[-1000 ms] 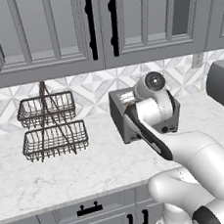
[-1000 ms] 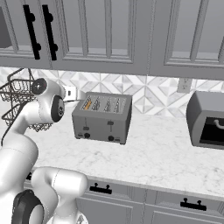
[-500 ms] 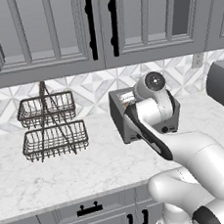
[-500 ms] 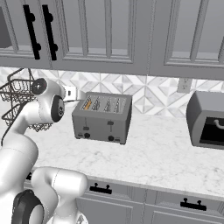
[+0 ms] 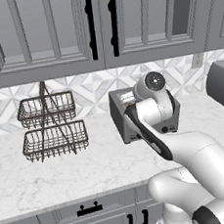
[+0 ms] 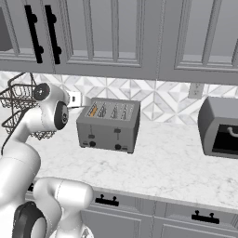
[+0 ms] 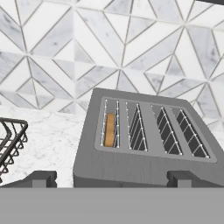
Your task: Start the toaster. Once the lever pops up, take the bread to the plate on the dining counter.
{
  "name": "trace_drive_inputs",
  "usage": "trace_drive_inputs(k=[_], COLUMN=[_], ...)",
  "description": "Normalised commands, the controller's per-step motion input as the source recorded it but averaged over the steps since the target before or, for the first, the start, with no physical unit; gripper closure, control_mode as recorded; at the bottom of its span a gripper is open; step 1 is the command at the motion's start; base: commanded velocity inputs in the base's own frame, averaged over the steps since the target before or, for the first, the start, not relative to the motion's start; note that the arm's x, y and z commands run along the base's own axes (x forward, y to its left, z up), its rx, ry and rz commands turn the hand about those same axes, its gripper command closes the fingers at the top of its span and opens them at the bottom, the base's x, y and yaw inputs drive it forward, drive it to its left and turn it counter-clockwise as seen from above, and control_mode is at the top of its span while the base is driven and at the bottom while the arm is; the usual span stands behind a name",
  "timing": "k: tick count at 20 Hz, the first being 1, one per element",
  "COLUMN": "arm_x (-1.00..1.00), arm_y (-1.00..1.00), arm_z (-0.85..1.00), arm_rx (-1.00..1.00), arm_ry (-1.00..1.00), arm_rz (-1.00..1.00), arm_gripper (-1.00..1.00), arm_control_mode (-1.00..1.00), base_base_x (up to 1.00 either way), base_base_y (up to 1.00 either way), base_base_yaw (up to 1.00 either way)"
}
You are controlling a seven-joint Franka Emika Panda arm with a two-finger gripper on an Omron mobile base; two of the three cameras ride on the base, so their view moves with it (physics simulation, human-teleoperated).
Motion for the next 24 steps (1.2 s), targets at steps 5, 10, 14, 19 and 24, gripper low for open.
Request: trace_drive_inputs(k=[5,10,14,19,24], arm_x=[0.0,0.0,0.0,0.0,0.0], arm_y=[0.0,0.0,0.0,0.0,0.0], arm_z=[0.0,0.0,0.0,0.0,0.0], arm_rx=[0.0,0.0,0.0,0.0,0.0], arm_ry=[0.0,0.0,0.0,0.0,0.0], arm_rz=[0.0,0.0,0.0,0.0,0.0], arm_gripper=[-1.0,-1.0,-1.0,-1.0,-1.0], arm_control_mode=[-1.0,-1.0,-1.0,-1.0,-1.0], base_base_x=[0.0,0.0,0.0,0.0,0.0], base_base_y=[0.0,0.0,0.0,0.0,0.0], base_base_yaw=[0.0,0.0,0.0,0.0,0.0])
